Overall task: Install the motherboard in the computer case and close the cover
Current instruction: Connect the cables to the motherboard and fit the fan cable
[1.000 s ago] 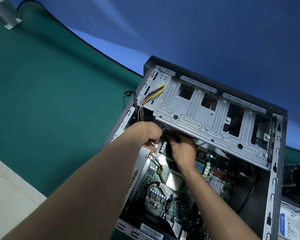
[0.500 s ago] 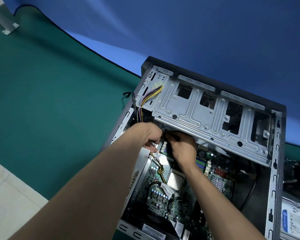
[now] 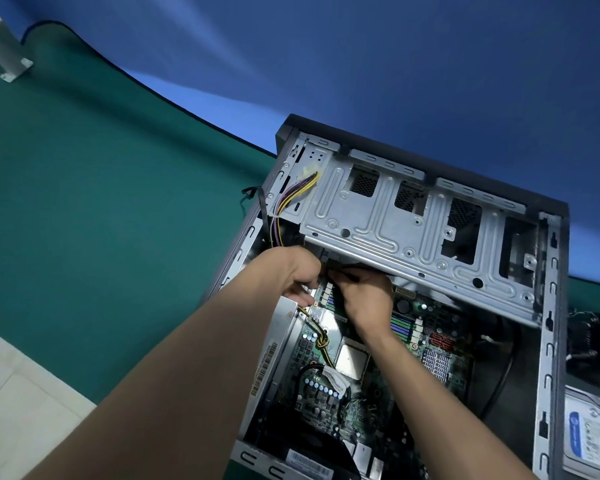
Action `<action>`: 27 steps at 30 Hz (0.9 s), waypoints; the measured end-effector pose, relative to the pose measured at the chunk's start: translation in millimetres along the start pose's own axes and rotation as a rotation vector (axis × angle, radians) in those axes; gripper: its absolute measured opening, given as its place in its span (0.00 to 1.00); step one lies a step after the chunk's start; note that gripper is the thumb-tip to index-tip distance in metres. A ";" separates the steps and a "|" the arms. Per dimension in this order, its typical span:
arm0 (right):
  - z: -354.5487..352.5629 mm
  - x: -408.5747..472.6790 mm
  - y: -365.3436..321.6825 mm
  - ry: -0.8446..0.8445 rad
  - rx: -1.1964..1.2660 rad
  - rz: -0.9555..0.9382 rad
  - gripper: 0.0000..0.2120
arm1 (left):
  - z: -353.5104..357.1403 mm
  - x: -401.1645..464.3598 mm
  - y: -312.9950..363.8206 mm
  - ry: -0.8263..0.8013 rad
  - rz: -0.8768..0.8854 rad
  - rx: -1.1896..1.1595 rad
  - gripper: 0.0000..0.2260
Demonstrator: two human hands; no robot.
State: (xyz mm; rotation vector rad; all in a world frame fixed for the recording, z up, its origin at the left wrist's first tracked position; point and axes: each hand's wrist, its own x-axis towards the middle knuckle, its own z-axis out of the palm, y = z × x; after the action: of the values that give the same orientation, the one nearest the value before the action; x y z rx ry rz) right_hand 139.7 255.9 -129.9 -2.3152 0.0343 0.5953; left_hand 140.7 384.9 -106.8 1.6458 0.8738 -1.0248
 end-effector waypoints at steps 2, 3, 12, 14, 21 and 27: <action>0.5 -0.9 -1.0 0.017 0.017 -0.005 0.10 | -0.1 -0.4 0.1 -0.003 0.002 0.000 0.16; 0.8 -0.9 -1.3 0.016 0.018 -0.001 0.10 | 0.0 -0.6 0.2 -0.004 0.003 0.000 0.16; 3.8 -3.6 -0.4 -0.073 -0.208 0.008 0.19 | 2.1 -1.0 0.9 0.024 0.018 0.027 0.15; 3.8 -4.1 -0.1 -0.074 -0.245 -0.015 0.19 | 2.6 -1.0 0.9 0.038 0.022 0.033 0.14; -2.2 -0.8 -13.6 -0.104 -0.275 -0.094 0.10 | 4.4 -1.4 1.2 0.069 0.018 0.022 0.15; -4.7 -3.7 -13.1 -0.098 -0.268 -0.081 0.10 | 6.5 -10.3 4.5 0.082 0.010 0.029 0.15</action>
State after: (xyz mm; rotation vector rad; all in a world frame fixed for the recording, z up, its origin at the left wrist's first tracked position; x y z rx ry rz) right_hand 140.9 261.8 -116.8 -2.5267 -0.1955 0.7079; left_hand 139.3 376.6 -96.9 1.7253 0.9071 -0.9729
